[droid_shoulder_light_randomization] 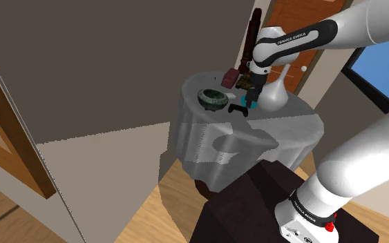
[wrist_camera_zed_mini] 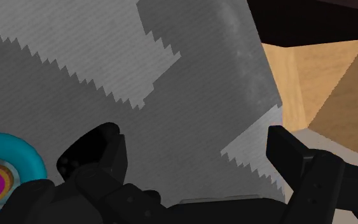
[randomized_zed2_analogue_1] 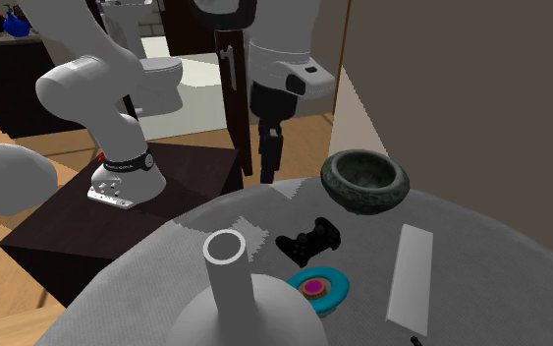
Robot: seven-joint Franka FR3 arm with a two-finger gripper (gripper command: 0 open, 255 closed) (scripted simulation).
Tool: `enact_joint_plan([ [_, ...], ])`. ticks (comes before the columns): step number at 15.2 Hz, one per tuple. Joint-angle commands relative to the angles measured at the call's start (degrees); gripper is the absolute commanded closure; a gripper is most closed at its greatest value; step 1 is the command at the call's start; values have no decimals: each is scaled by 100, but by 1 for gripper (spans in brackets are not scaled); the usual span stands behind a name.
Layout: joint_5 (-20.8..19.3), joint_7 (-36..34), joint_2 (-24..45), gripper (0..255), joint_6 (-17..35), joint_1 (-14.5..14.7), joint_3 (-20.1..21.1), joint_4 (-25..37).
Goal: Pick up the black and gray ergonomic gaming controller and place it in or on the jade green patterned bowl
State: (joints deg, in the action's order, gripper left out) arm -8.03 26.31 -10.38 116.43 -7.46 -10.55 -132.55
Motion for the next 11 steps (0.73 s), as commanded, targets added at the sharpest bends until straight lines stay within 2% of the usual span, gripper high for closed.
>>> enact_joint_plan([
  [1,13,186,446,0,213,-50,-102,281],
  [9,274,910,2098,0,788,-324,-342,1521],
  [11,288,931,2175,0,869,-344,-341,1522],
])
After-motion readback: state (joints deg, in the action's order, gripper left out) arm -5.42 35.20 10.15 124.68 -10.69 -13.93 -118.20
